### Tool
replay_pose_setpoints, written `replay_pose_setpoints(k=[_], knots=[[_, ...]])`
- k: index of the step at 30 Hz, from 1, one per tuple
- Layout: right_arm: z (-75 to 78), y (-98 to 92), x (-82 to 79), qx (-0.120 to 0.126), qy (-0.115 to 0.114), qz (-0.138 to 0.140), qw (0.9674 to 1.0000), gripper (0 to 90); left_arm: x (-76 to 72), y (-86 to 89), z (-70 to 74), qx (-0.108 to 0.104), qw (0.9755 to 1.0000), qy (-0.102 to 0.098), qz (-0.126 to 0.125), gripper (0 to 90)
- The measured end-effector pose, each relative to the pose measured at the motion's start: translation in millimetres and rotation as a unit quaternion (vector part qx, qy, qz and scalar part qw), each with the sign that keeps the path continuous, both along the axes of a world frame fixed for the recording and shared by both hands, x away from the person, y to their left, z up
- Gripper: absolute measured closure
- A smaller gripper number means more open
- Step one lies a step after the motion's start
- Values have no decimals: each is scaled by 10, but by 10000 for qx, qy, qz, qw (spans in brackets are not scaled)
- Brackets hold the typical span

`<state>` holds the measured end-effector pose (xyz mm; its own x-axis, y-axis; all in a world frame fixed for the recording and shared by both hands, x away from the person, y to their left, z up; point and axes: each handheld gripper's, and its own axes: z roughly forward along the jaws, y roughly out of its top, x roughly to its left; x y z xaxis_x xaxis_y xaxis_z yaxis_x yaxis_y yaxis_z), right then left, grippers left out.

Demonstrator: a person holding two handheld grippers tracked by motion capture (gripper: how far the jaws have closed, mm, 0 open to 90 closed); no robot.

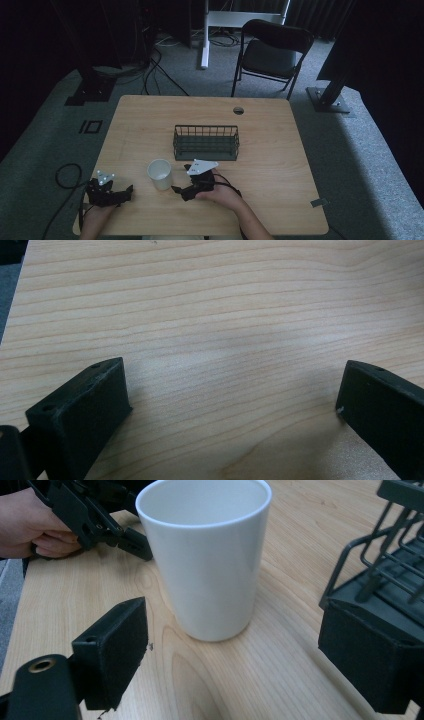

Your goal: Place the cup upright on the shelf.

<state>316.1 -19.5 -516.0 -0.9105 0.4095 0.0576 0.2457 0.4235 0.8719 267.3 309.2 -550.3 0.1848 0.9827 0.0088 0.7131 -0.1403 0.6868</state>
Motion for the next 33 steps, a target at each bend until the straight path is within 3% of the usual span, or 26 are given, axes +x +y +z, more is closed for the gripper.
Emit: replay_pose_setpoints(k=[15, 33], knots=[[1, 280, 56, 71, -62, 78, 9999, 122, 0, 1, 1, 0, 10000, 6, -3, 7], [40, 484, 90, 197, -137, 155, 9996, 121, 0, 0, 0, -7, 10000, -1, 2, 7]])
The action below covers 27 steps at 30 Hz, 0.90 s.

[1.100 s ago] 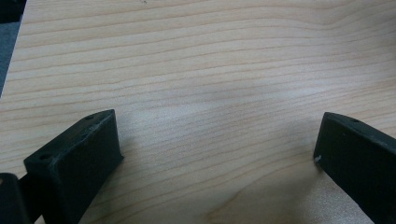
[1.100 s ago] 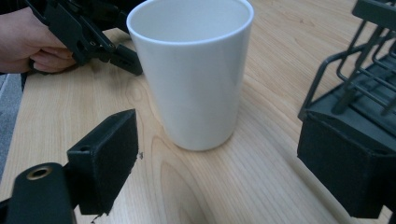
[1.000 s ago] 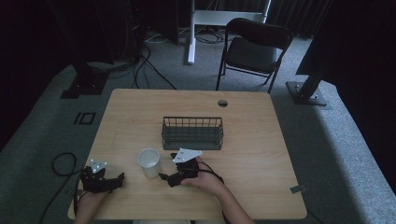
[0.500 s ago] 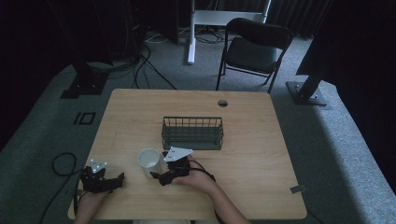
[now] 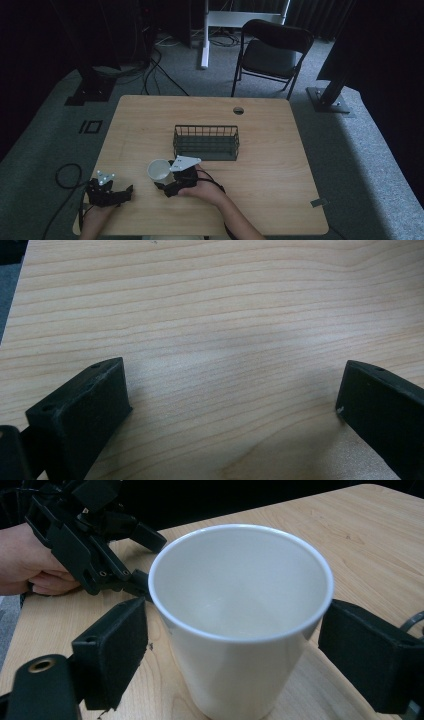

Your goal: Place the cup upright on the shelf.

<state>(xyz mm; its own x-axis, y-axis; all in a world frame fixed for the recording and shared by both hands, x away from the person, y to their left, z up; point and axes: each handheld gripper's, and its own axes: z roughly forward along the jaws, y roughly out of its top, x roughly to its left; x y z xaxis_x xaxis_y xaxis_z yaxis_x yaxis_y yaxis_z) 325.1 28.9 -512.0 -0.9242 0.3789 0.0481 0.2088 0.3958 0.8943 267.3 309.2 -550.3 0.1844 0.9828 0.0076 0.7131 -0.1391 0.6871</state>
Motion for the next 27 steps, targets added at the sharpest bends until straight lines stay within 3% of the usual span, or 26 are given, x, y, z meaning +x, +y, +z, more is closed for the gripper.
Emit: replay_pose_setpoints(k=[10, 15, 20, 27], knots=[[28, 86, 4, 37, -58, 17, 10000, 122, 0, 1, 1, 6, 10000, 7, -5, 7], [23, 106, -5, 40, -124, -18, 9999, 194, 0, 1, 1, 7, 10000, 7, -5, 7], [36, 112, -17, -45, -187, 45, 9998, 202, 0, 1, 0, 6, 10000, 7, -5, 7], [66, 97, -7, -58, -104, 44, 9999, 202, 0, 1, 1, 8, 10000, 7, -6, 7]])
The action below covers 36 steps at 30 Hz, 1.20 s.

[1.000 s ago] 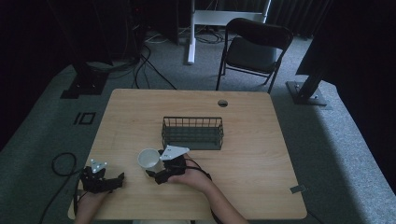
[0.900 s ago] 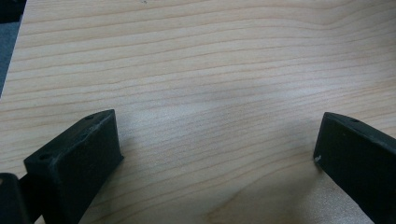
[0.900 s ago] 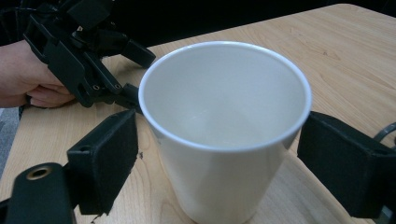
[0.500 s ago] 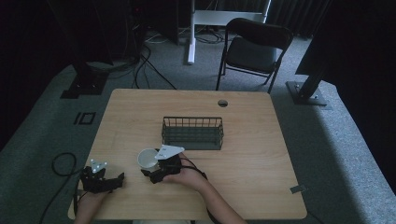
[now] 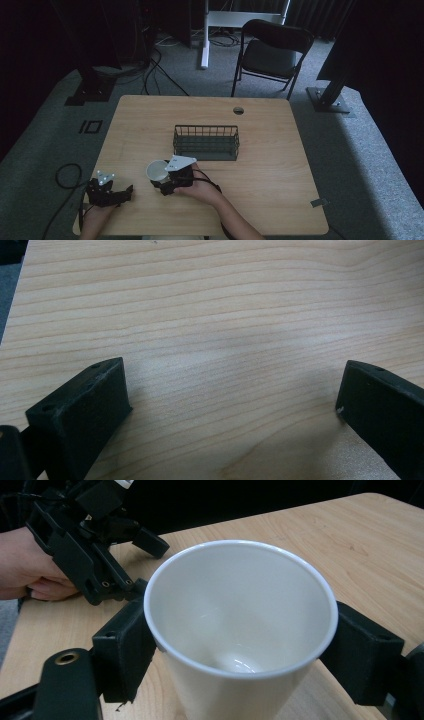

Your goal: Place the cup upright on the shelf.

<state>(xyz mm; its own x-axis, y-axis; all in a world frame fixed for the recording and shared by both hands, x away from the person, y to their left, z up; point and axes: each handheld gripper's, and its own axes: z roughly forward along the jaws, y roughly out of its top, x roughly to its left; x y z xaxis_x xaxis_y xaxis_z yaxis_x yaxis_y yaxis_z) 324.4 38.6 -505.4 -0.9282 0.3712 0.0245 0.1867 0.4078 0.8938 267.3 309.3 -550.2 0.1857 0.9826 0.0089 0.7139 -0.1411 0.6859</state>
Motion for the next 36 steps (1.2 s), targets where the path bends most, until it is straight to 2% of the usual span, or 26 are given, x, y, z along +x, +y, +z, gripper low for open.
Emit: replay_pose_setpoints(k=[16, 27, 36], knots=[[251, -111, 58, 178, -56, -94, 9998, 204, 0, 0, 0, -2, 10000, -3, 3, 7], [548, -213, 129, 481, -122, -216, 9985, 204, 0, 0, 1, 2, 10000, 3, -2, 7], [716, -304, 205, 674, -163, -381, 9969, 204, 0, -1, 0, -5, 10000, -5, 3, 7]])
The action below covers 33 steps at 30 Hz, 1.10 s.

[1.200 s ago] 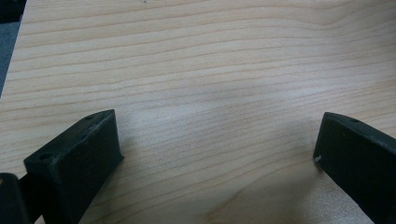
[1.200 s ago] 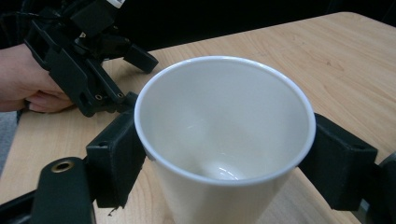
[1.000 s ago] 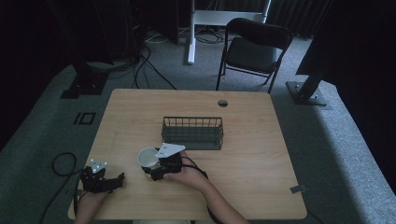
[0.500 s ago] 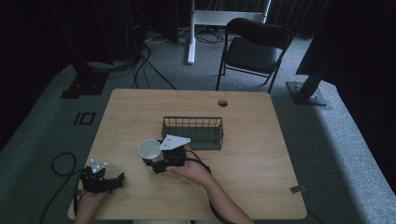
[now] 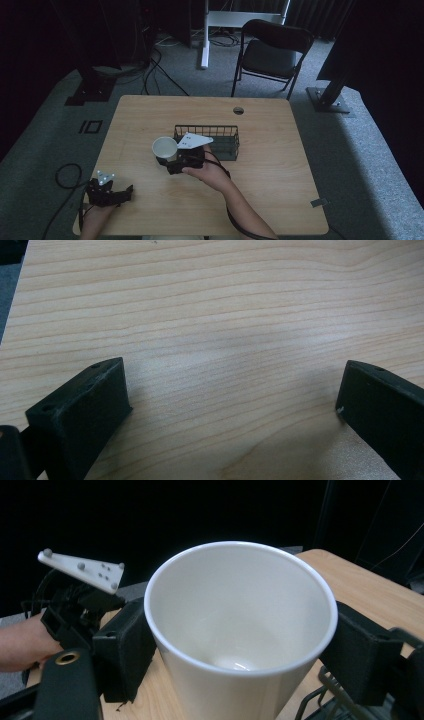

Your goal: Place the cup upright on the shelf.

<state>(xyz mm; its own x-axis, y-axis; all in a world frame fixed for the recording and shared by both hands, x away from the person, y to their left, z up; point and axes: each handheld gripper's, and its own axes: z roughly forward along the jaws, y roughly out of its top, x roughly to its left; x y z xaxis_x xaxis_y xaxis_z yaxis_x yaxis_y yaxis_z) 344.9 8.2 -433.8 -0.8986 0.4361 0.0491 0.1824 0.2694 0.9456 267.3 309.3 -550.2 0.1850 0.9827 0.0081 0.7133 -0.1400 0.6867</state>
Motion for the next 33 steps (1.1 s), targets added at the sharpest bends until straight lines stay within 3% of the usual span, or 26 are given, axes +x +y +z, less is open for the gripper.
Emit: replay_pose_setpoints(k=[9, 17, 21, 33], knots=[[237, -70, 93, 196, -128, -236, 9994, 205, 0, 0, 1, 2, 10000, 7, -1, 7], [404, -196, 212, 246, -274, -626, 9974, 205, 0, 0, 1, 2, 10000, 5, -1, 7], [468, -253, 277, 142, -365, -828, 9958, 205, 0, 0, 0, 1, 10000, 4, 1, 7], [490, -480, 437, 26, -333, -1438, 9891, 205, 0, 0, 0, 3, 10000, 4, 0, 7]])
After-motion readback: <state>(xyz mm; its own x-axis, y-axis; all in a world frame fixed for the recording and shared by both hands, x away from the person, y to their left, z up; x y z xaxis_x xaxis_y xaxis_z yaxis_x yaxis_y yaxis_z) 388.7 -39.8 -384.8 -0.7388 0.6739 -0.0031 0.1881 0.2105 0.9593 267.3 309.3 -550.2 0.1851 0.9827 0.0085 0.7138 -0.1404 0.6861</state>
